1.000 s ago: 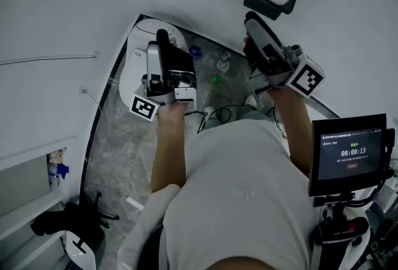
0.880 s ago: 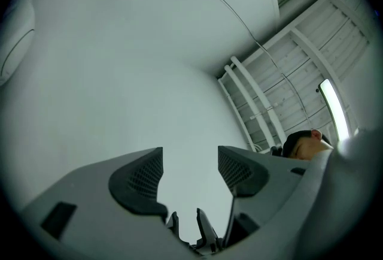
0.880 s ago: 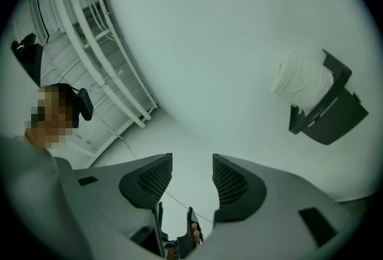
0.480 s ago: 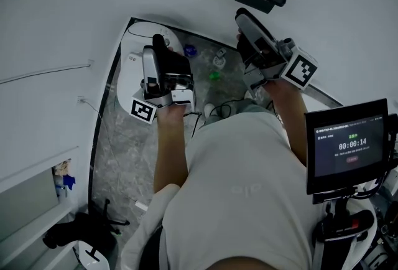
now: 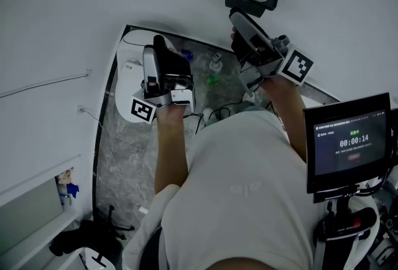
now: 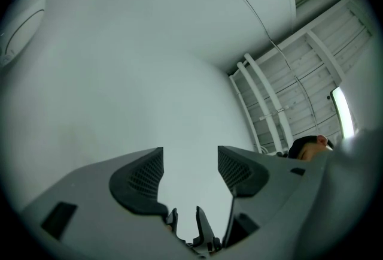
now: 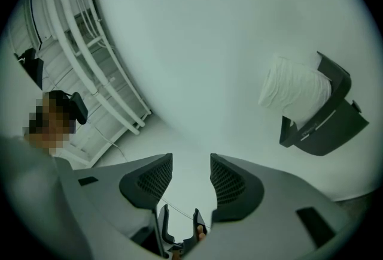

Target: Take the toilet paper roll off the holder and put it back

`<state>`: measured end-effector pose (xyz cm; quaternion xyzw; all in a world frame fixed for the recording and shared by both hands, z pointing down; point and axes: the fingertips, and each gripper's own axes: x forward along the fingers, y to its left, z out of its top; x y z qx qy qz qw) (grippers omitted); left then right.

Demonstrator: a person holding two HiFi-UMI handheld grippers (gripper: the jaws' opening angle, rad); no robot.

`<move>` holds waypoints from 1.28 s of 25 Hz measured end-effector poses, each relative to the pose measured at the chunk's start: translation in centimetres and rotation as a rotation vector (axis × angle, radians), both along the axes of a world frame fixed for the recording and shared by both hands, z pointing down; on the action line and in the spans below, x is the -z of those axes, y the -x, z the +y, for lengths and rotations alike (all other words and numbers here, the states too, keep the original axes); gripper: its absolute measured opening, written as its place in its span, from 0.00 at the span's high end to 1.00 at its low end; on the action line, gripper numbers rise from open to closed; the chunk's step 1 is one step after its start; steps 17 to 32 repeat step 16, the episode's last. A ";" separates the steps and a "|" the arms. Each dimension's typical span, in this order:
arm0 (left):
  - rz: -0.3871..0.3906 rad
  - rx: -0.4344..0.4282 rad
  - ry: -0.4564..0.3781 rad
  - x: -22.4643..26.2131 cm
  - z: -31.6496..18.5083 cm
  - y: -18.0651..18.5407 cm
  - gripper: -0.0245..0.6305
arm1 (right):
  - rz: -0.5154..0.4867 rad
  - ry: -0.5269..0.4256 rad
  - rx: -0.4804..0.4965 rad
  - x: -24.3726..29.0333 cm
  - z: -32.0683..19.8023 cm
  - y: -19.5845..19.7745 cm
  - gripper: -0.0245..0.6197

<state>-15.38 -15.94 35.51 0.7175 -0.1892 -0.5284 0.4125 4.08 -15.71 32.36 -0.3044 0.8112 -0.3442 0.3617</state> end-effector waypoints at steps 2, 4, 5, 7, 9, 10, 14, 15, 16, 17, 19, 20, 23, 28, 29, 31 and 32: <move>0.004 -0.008 0.008 -0.1 -0.1 -0.2 0.52 | 0.005 0.000 -0.002 0.0 0.0 0.0 0.65; 0.004 -0.013 0.014 -0.2 -0.1 -0.3 0.52 | 0.005 0.002 -0.004 0.0 -0.1 0.0 0.65; 0.004 -0.014 0.017 -0.3 -0.1 -0.3 0.52 | 0.006 0.004 -0.006 0.0 -0.1 -0.1 0.65; 0.006 -0.015 0.023 -0.4 -0.2 -0.4 0.53 | 0.010 0.005 -0.012 -0.1 -0.1 -0.2 0.65; 0.004 -0.016 0.028 -0.5 -0.2 -0.4 0.54 | 0.012 0.005 -0.017 -0.1 -0.1 -0.4 0.65; 0.004 -0.016 0.030 -0.6 -0.2 -0.4 0.55 | 0.013 0.005 -0.019 -0.1 -0.1 -0.4 0.65; 0.011 -0.020 0.035 -0.7 -0.2 -0.4 0.55 | 0.019 0.008 -0.023 -0.2 -0.1 -0.5 0.65; 0.012 -0.022 0.037 -0.8 -0.2 -0.4 0.55 | 0.019 0.009 -0.025 -0.2 -0.1 -0.5 0.65; 0.012 -0.024 0.039 -0.8 -0.3 -0.4 0.55 | 0.019 0.010 -0.027 -0.2 0.0 -0.5 0.65; 0.012 -0.024 0.039 -0.8 -0.3 -0.4 0.55 | 0.019 0.010 -0.027 -0.2 0.0 -0.5 0.65; 0.012 -0.024 0.039 -0.8 -0.3 -0.4 0.55 | 0.019 0.010 -0.027 -0.2 0.0 -0.5 0.65; 0.012 -0.024 0.039 -0.8 -0.3 -0.4 0.55 | 0.019 0.010 -0.027 -0.2 0.0 -0.5 0.65; 0.012 -0.024 0.039 -0.8 -0.3 -0.4 0.55 | 0.019 0.010 -0.027 -0.2 0.0 -0.5 0.65; 0.012 -0.024 0.039 -0.8 -0.3 -0.4 0.55 | 0.019 0.010 -0.027 -0.2 0.0 -0.5 0.65; 0.012 -0.024 0.039 -0.8 -0.3 -0.4 0.55 | 0.019 0.010 -0.027 -0.2 0.0 -0.5 0.65; 0.012 -0.024 0.039 -0.8 -0.3 -0.4 0.55 | 0.019 0.010 -0.027 -0.2 0.0 -0.5 0.65; 0.012 -0.024 0.039 -0.8 -0.3 -0.4 0.55 | 0.019 0.010 -0.027 -0.2 0.0 -0.5 0.65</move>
